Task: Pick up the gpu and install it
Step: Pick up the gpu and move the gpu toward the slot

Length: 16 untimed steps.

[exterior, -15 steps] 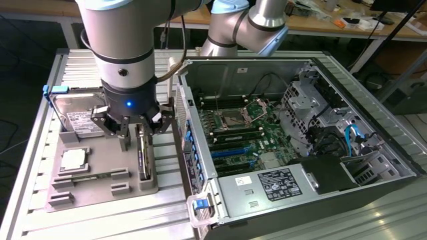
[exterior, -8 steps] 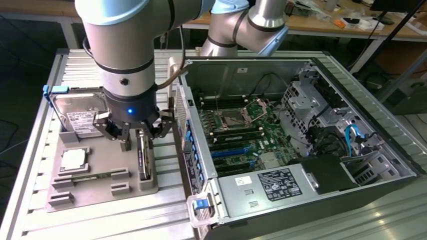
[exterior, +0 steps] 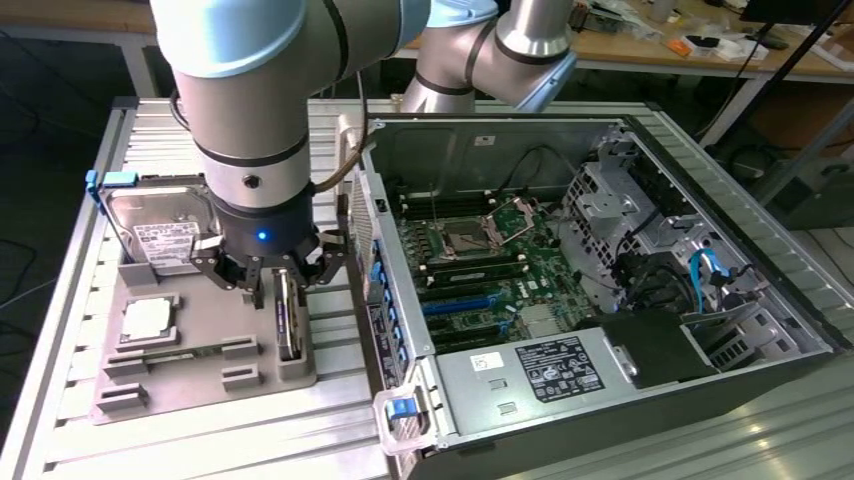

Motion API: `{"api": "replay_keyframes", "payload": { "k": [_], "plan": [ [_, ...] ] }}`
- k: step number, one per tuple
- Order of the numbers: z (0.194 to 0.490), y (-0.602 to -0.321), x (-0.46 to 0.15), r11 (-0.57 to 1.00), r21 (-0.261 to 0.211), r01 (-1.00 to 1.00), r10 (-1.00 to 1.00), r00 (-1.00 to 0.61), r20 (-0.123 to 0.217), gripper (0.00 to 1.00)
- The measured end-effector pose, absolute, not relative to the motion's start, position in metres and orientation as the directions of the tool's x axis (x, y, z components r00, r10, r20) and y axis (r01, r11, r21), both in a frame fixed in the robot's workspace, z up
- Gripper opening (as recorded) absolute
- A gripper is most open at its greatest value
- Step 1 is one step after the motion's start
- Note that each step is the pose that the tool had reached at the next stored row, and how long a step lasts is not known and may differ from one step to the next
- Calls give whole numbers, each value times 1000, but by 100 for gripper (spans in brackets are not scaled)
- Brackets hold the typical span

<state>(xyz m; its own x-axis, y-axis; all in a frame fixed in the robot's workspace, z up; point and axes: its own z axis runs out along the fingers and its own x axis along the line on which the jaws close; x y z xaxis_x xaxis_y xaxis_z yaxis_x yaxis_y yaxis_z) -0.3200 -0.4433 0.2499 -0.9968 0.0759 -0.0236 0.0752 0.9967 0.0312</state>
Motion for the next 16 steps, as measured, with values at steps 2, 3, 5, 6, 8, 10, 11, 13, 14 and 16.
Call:
{"api": "replay_keyframes", "payload": {
  "k": [2,3,5,6,8,10,11,13,14,16],
  "plan": [
    [247,-443,-320,997,31,75,76,-997,-30,48],
    [247,-443,-320,997,32,75,76,-997,-30,48],
    [247,-443,-320,997,32,75,76,-997,-30,48],
    [247,-443,-320,997,31,75,76,-997,-31,48],
    [247,-441,-320,997,31,75,76,-997,-31,48],
    [246,-440,-320,997,31,75,76,-997,-31,48],
    [245,-439,-320,997,31,75,76,-997,-31,48],
    [244,-437,-320,997,26,75,76,-997,-31,48],
    [244,-436,-320,997,17,75,75,-997,-31,48],
    [243,-434,-320,997,8,75,75,-997,-32,48]
  ]
}}
